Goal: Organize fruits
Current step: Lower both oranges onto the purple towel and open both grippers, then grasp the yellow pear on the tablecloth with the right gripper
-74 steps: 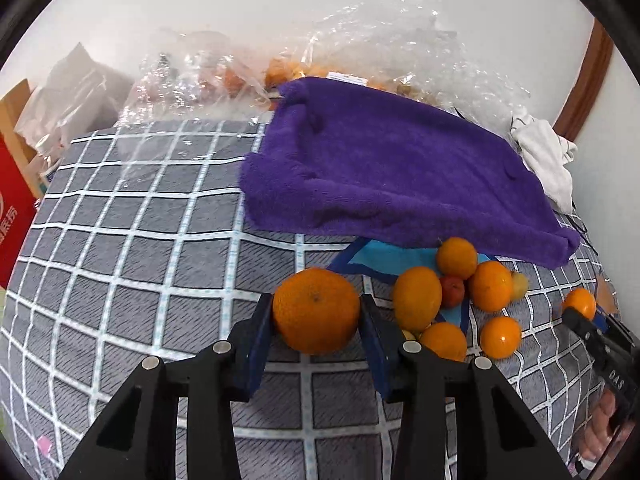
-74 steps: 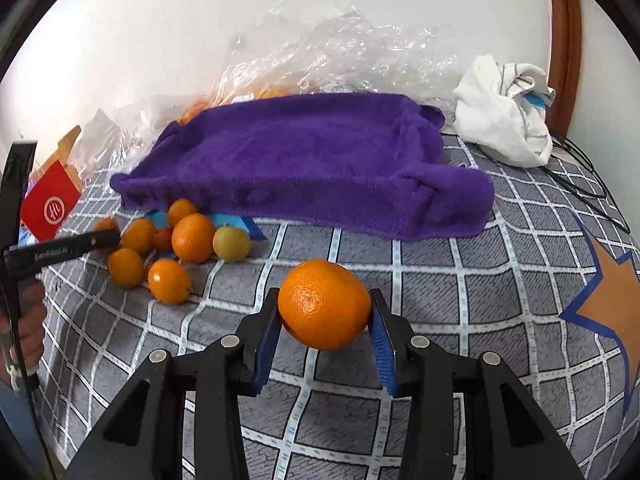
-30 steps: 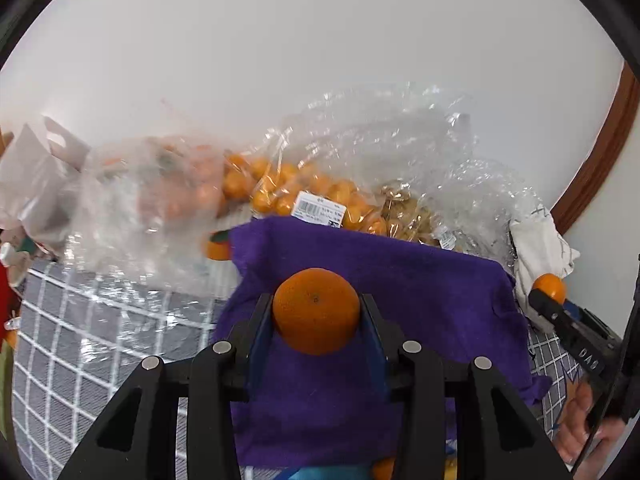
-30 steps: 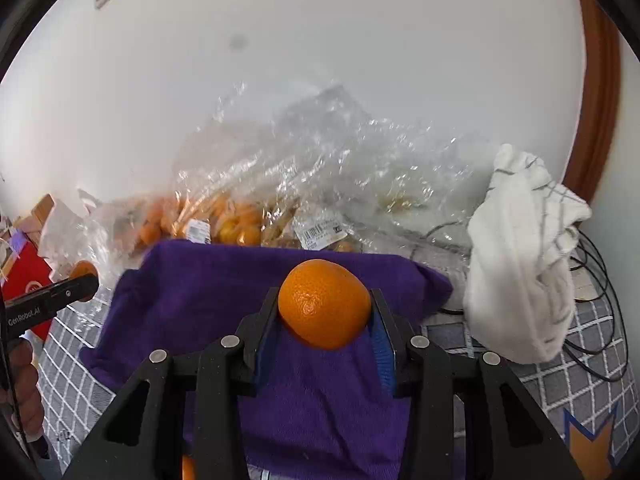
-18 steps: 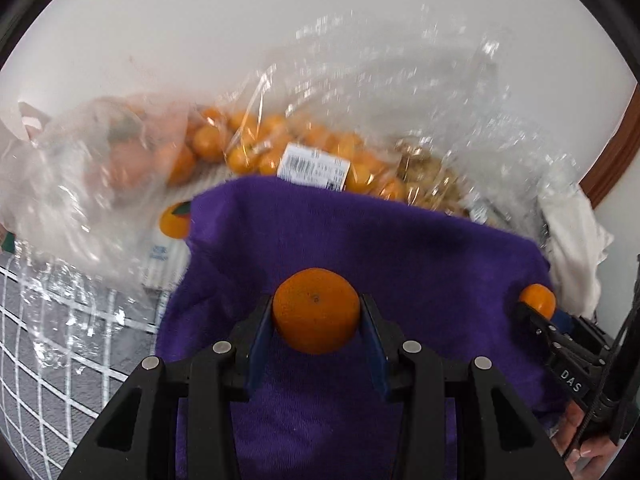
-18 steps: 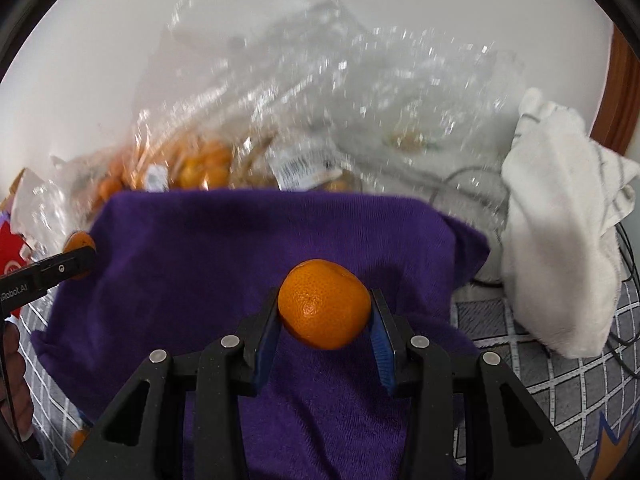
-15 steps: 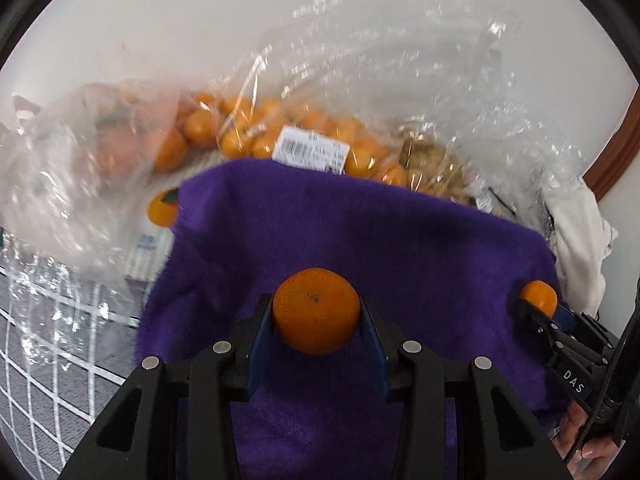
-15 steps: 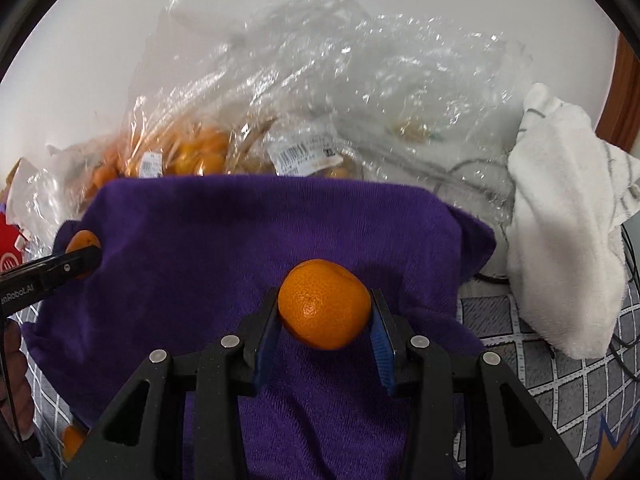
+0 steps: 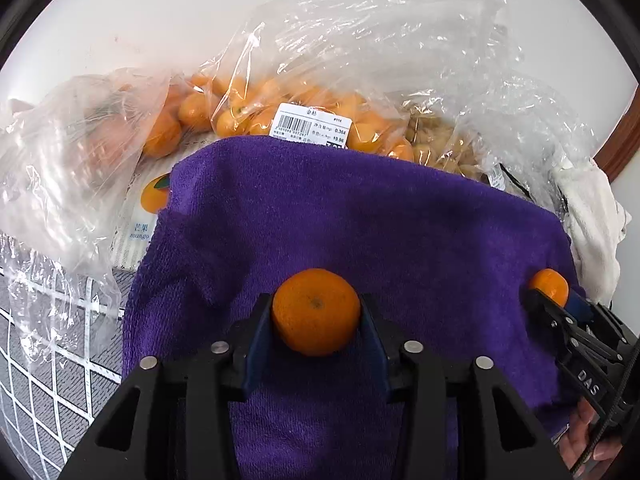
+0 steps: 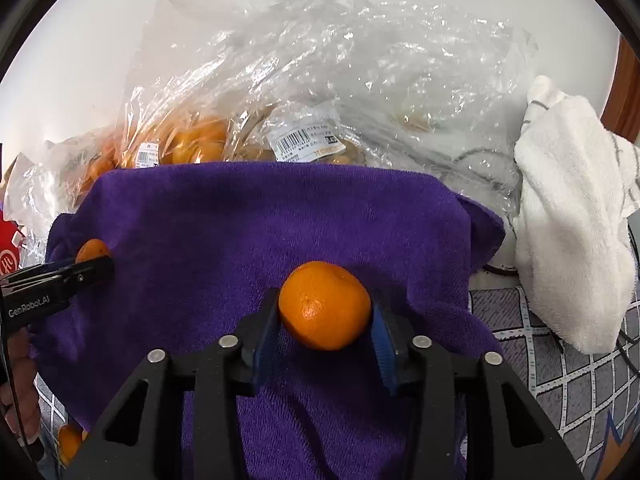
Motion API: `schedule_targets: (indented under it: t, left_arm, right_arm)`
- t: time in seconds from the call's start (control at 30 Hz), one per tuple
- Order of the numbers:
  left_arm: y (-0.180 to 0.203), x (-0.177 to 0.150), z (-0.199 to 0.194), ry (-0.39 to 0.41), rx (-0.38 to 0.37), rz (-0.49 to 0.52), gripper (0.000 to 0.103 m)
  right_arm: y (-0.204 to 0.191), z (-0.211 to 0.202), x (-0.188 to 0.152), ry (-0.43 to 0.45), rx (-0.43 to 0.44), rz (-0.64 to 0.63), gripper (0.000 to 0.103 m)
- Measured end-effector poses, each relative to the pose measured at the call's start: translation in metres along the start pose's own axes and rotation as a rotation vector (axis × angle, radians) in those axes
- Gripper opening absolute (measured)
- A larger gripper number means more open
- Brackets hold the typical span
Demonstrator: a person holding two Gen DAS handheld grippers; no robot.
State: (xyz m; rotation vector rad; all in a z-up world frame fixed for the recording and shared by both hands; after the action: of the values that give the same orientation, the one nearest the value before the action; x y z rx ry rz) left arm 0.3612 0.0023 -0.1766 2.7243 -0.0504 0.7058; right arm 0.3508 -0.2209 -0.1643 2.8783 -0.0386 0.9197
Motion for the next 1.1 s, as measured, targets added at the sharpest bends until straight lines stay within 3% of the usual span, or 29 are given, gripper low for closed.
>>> schedule_targets:
  t: [0.2,0.43,0.63,0.8,0.9,1.0,1.1]
  left_arm:
    - [0.008,0.002,-0.025,0.053,0.003,0.028,0.056]
    - [0.015,0.006,-0.080,0.152,-0.016,0.037,0.056]
    - [0.022,-0.017,-0.126,0.213,-0.007,0.095,0.056]
    - [0.002,-0.049,-0.155,0.245,0.046,0.088,0.056]
    - [-0.011,-0.068,-0.163,0.233,0.026,0.059,0.056]
    - [-0.023,-0.088,-0.168,0.241,0.068,0.047,0.056]
    - [-0.031,-0.102,-0.168,0.238,0.066,0.044,0.056]
  right_arm:
    - [0.011,-0.038,0.007,0.075,-0.017,0.037,0.076]
    - [0.035,-0.103,-0.005,0.139,-0.041,0.118,0.077]
    - [0.047,-0.144,-0.035,0.181,-0.051,0.116,0.077]
    - [0.048,-0.154,-0.061,0.186,-0.077,0.117,0.077]
    - [0.049,-0.152,-0.075,0.162,-0.031,0.135,0.077]
    - [0.041,-0.143,-0.086,0.108,0.019,0.124,0.077]
    - [0.031,-0.139,-0.097,0.090,0.025,0.095,0.077]
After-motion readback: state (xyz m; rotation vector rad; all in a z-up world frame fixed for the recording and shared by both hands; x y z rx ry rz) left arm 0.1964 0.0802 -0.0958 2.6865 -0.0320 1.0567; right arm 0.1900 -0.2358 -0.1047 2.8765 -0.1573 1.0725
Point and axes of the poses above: each gripper's, at about its wrist camera, not at the fingertips, and z roughly the way its jaws point, y to its right, x to its top, the point moved 2 cm from there along z, roughly the way its jaws point, and after that the axes turned 12 degrees about -x, right-handed, at the moved point
